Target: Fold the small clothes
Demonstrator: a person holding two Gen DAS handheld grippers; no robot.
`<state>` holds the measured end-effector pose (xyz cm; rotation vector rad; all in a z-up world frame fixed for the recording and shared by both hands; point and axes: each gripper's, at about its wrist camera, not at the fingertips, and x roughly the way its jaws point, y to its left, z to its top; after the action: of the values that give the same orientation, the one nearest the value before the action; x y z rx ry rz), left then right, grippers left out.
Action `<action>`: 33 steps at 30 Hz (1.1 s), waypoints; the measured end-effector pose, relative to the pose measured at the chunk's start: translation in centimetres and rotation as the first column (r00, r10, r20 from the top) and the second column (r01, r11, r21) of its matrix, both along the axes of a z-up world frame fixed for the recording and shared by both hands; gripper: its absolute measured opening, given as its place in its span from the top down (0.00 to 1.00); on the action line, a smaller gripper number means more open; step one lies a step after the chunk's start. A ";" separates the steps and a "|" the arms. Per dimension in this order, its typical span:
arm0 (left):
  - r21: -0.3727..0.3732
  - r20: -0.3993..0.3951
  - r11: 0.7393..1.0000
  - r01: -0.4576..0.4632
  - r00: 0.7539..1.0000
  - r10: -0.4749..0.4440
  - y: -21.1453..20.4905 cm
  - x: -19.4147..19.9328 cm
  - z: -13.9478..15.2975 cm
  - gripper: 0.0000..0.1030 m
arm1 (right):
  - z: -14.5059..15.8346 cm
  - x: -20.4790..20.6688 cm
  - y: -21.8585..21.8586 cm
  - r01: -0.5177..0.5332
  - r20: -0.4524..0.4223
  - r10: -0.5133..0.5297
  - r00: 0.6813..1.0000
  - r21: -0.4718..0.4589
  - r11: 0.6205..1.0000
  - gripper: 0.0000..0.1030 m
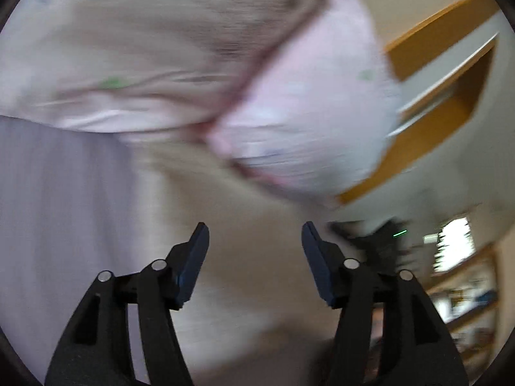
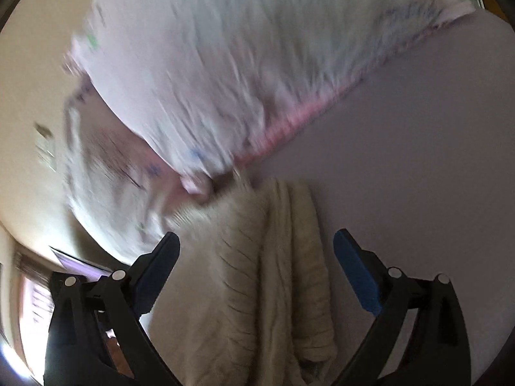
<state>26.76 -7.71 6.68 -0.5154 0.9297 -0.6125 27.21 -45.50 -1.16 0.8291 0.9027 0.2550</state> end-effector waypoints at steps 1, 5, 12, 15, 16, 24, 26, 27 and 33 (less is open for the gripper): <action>0.057 -0.021 0.998 -0.019 1.000 0.021 0.6 -0.2 -0.7 0.37 | -0.2 0.2 0.5 -0.013 -0.016 0.013 1.000 -0.019 1.000 0.05; 0.165 -0.075 0.986 0.006 0.997 0.006 1.3 -0.6 -2.8 0.33 | -1.1 0.6 1.9 -0.064 -0.046 0.061 0.997 -0.056 0.996 0.04; 0.130 -0.116 0.991 0.039 0.993 -0.024 -1.6 0.0 -5.3 0.24 | -0.9 0.6 4.1 -0.121 -0.016 0.120 0.993 -0.163 0.979 0.24; 0.110 -0.088 0.993 0.031 0.996 -0.022 -2.2 -0.3 -5.6 0.28 | -1.4 0.5 4.7 -0.156 -0.010 0.156 0.988 -0.136 0.978 0.54; 0.114 -0.088 0.993 0.039 0.996 -0.029 -2.2 -0.3 -5.7 0.32 | -1.4 0.4 4.6 -0.151 0.001 0.153 0.988 -0.114 0.982 0.57; 0.099 0.073 0.994 0.056 0.995 -0.064 5.7 -4.8 -1.1 0.63 | 0.6 -1.0 10.0 -0.350 0.164 0.340 0.926 0.032 0.936 0.62; 0.195 0.125 0.981 0.002 0.992 -0.026 7.6 -6.2 -0.7 0.58 | 0.3 -0.7 13.7 -0.406 0.128 0.411 0.903 -0.063 0.912 0.57; 0.239 0.130 0.970 -0.030 0.992 -0.001 8.2 -6.4 -0.9 0.55 | 0.1 -0.6 15.2 -0.416 0.086 0.430 0.899 -0.143 0.898 0.51; 0.292 0.319 0.928 -0.233 0.938 0.135 10.9 -10.0 0.9 0.37 | 3.6 -3.0 13.0 -0.230 0.257 0.293 0.921 -0.249 0.941 0.32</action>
<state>16.81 3.16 7.60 -0.2025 0.6700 -0.3391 24.24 -32.46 2.45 0.4520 0.7464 0.4937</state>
